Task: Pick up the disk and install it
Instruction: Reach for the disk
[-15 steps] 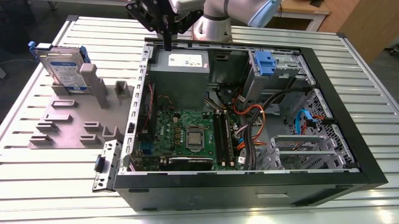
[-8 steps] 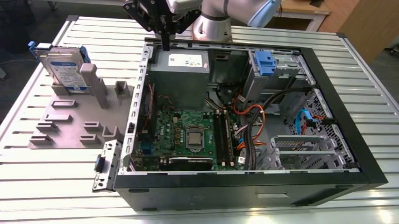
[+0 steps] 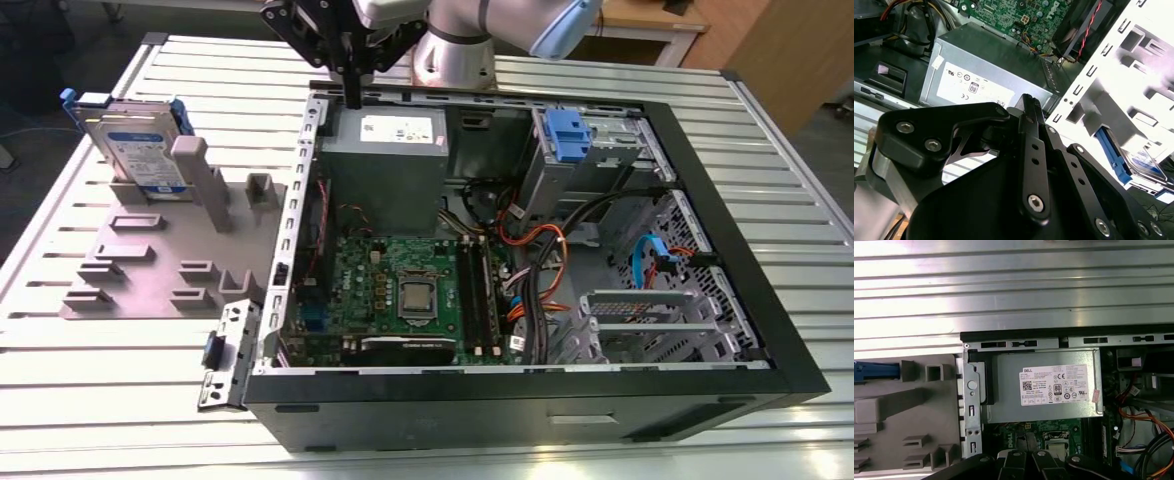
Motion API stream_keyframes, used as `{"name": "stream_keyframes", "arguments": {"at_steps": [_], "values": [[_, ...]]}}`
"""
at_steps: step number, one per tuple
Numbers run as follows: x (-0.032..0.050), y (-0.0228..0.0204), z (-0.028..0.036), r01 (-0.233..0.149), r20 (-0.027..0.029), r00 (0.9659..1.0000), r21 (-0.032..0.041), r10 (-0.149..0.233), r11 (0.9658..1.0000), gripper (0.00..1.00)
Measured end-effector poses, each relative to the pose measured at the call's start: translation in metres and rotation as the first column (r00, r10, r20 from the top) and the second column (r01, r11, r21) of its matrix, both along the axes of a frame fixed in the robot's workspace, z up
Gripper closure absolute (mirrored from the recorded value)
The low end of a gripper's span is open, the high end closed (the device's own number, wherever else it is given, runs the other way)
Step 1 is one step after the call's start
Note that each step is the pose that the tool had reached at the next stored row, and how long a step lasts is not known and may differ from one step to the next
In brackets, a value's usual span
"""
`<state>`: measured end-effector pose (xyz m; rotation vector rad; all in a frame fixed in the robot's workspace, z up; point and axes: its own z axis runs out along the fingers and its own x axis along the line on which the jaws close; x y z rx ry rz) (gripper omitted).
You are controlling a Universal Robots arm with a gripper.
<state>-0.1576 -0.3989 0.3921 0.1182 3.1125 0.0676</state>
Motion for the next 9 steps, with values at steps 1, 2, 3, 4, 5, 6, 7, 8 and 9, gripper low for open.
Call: {"name": "stream_keyframes", "arguments": {"at_steps": [1, 2, 3, 4, 5, 6, 7, 8, 9], "values": [[-0.0006, 0.0, 0.0, 0.0, 0.0, 1.0, 0.0001, 0.0, 1.0, 0.89], [-0.0013, 0.0, 0.0, 0.0, 0.0, 1.0, 0.0, 0.0, 1.0, 0.89], [-0.002, 0.0, 0.0, 0.0, 0.0, 1.0, -0.0001, 0.0, 1.0, 0.89], [-0.0028, 0.0, 0.0, 0.0, 0.0001, 1.0, 0.0, 0.0, 1.0, 0.89], [-0.0035, 0.0, 0.0, 0.0, 0.0001, 1.0, 0.0, 0.0, 1.0, 0.89], [-0.004, 0.0, 0.0, 0.0, 0.0001, 1.0, 0.0, 0.0, 1.0, 0.89], [-0.0042, 0.0001, 0.0, 0.0, 0.0001, 1.0, 0.0, 0.0, 1.0, 0.89], [-0.0042, 0.0001, 0.0, 0.0, 0.0, 1.0, 0.0, 0.0, 1.0, 0.89], [-0.0043, 0.0003, 0.0, 0.0, 0.0, 1.0, 0.0, 0.0, 1.0, 0.89]]}}
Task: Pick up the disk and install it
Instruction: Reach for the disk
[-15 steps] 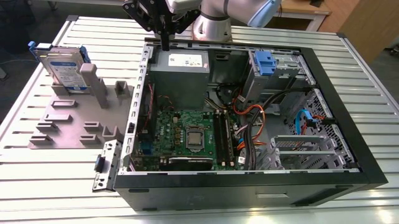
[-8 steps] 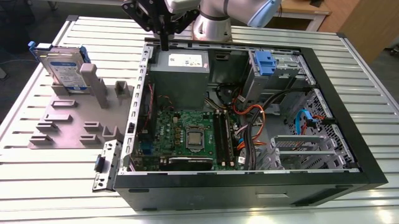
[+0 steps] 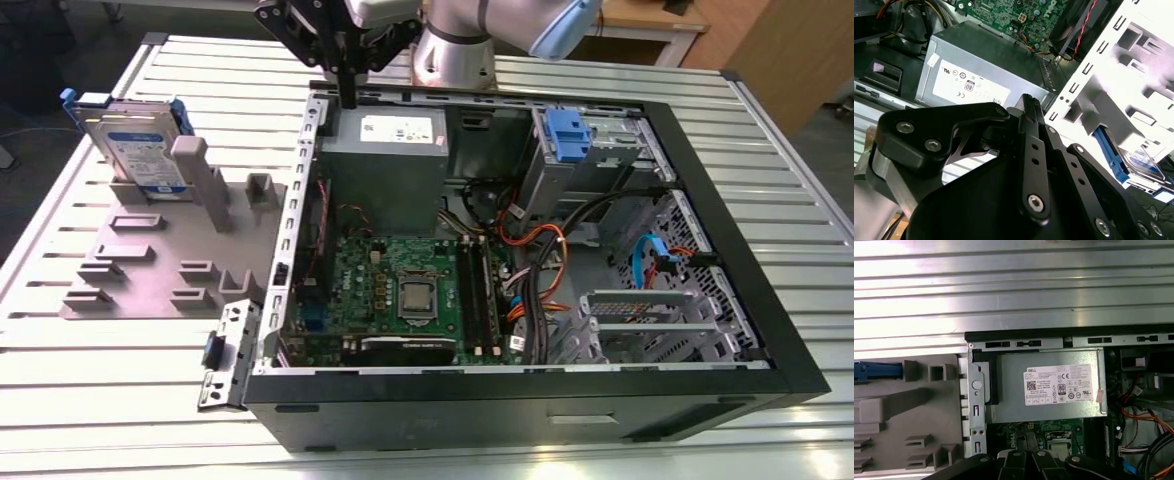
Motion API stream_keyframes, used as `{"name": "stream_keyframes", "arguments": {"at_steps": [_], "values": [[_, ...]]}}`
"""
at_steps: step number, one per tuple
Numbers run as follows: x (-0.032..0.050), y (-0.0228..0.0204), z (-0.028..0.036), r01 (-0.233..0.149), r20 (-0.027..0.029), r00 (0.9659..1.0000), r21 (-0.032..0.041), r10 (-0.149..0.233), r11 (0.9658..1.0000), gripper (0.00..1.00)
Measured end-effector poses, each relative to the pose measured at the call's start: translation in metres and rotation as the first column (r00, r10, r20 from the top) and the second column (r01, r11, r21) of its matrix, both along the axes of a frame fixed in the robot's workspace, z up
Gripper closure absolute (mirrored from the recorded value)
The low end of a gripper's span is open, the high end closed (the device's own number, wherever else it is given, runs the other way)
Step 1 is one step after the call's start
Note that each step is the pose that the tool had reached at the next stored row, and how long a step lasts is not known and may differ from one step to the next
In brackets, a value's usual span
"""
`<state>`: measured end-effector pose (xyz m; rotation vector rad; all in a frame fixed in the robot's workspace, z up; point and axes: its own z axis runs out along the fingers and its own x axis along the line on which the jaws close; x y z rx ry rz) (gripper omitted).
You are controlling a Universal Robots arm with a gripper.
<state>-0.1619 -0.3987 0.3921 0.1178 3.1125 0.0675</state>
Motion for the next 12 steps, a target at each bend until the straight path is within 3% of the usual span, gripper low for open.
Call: {"name": "stream_keyframes", "arguments": {"at_steps": [12], "values": [[-0.0066, 0.0012, -0.0001, 0.0, 0.0001, 1.0, 0.0001, 0.0, 1.0, 0.89]]}}
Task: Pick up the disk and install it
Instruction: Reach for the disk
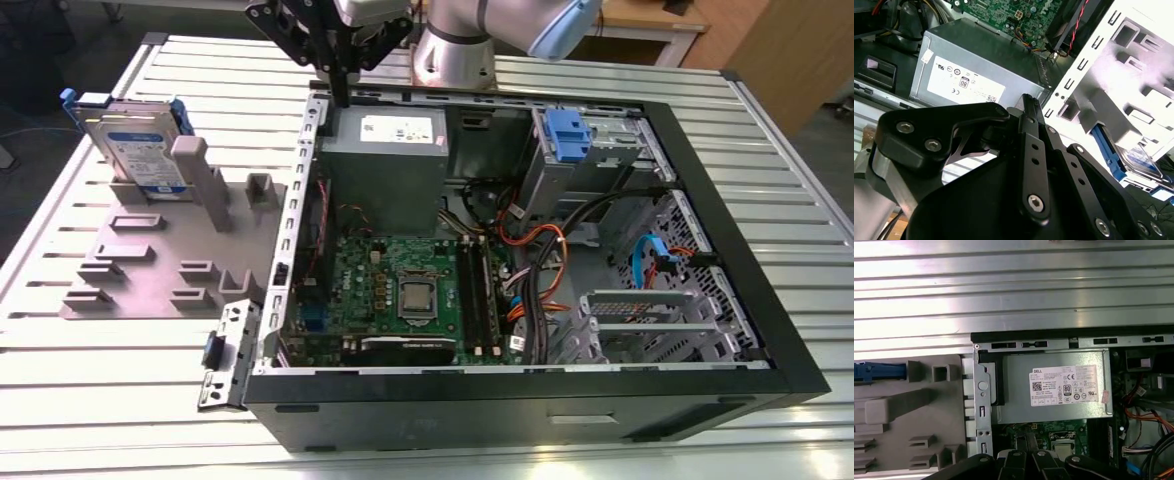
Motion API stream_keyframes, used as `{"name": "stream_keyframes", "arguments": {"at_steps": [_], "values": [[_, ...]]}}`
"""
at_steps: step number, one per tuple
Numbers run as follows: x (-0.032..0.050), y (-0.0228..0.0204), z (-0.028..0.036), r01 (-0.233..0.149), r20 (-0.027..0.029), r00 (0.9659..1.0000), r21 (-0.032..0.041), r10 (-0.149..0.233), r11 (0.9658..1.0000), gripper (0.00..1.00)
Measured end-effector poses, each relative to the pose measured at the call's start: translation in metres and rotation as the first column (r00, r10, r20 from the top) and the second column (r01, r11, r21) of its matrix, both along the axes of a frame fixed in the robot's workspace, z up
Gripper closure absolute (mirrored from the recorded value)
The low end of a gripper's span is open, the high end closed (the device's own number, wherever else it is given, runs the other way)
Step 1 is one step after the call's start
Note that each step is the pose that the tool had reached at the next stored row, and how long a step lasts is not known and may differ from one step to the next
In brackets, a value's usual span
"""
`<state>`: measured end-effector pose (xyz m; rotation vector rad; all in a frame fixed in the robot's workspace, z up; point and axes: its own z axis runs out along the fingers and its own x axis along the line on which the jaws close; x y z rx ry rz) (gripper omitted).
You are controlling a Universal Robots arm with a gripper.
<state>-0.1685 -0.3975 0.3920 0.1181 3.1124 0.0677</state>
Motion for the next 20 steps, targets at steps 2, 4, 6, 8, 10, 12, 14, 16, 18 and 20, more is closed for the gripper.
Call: {"name": "stream_keyframes", "arguments": {"at_steps": [2, 4, 6, 8, 10, 12, 14, 16, 18, 20], "values": [[0.0, 0.0, 0.0, 0.0, -0.0001, 1.0, -0.0001, 0.0, 1.0, 0.89], [-0.0005, 0.0, 0.0001, 0.0, -0.0001, 1.0, -0.0001, 0.0, 1.0, 0.89], [-0.0008, 0.0, 0.0001, 0.0, -0.0001, 1.0, -0.0001, 0.0, 1.0, 0.89], [-0.0014, 0.0, 0.0001, 0.0, -0.0001, 1.0, -0.0001, 0.0, 1.0, 0.89], [-0.002, -0.0001, 0.0001, 0.0, -0.0001, 1.0, -0.0001, 0.0, 1.0, 0.89], [-0.0027, 0.0, 0.0, 0.0, 0.0, 1.0, 0.0, 0.0, 1.0, 0.89], [-0.003, 0.0, 0.0, 0.0, 0.0, 1.0, 0.0, 0.0, 1.0, 0.89], [-0.0039, 0.0, 0.0, 0.0, 0.0, 1.0, 0.0, 0.0, 1.0, 0.89], [-0.0041, 0.0, 0.0001, 0.0, -0.0001, 1.0, -0.0001, 0.0, 1.0, 0.89], [-0.0046, 0.0, 0.0001, 0.0, -0.0001, 1.0, -0.0001, 0.0, 1.0, 0.89]]}}
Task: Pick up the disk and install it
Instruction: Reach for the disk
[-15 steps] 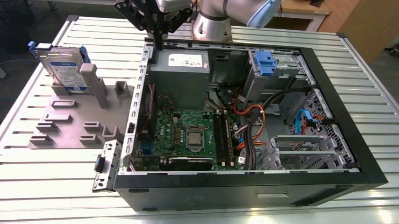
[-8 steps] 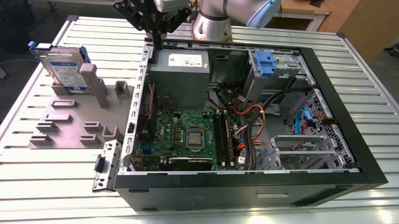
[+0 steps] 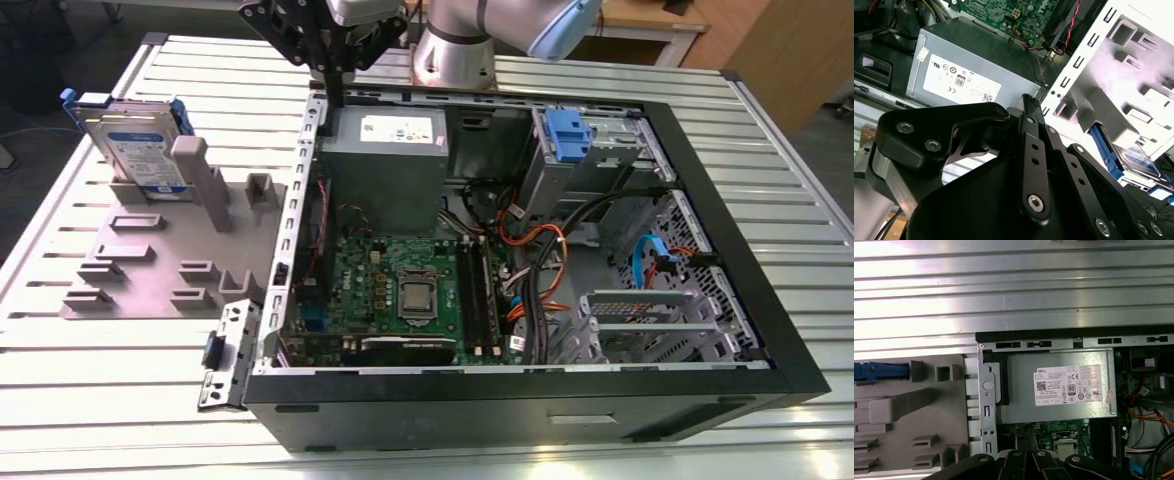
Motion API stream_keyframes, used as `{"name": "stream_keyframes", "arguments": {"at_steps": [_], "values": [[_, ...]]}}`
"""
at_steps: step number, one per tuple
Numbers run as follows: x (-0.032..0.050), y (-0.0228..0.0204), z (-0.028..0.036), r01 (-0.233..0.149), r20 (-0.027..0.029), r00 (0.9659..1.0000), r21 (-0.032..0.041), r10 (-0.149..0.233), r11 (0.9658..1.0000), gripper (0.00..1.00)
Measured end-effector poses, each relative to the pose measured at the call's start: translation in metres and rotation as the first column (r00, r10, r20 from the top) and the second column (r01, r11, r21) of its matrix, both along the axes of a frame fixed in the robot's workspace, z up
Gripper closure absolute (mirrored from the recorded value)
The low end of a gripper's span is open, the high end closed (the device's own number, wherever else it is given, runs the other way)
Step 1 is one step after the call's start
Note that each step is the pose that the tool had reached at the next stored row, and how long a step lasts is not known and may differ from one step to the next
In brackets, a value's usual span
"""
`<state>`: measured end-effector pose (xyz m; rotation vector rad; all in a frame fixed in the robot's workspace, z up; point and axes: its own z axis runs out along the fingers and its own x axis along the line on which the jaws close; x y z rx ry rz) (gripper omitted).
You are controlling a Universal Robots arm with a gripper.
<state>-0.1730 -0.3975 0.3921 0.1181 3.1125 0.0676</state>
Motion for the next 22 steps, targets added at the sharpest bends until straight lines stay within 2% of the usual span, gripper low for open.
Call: {"name": "stream_keyframes", "arguments": {"at_steps": [16, 22], "values": [[-0.0019, 0.0, -0.0002, 0.0, 0.0, 1.0, 0.0, 0.0, 1.0, 0.89], [-0.0113, 0.0004, -0.0005, 0.0, 0.0, 1.0, 0.0, 0.0, 1.0, 0.89]]}}
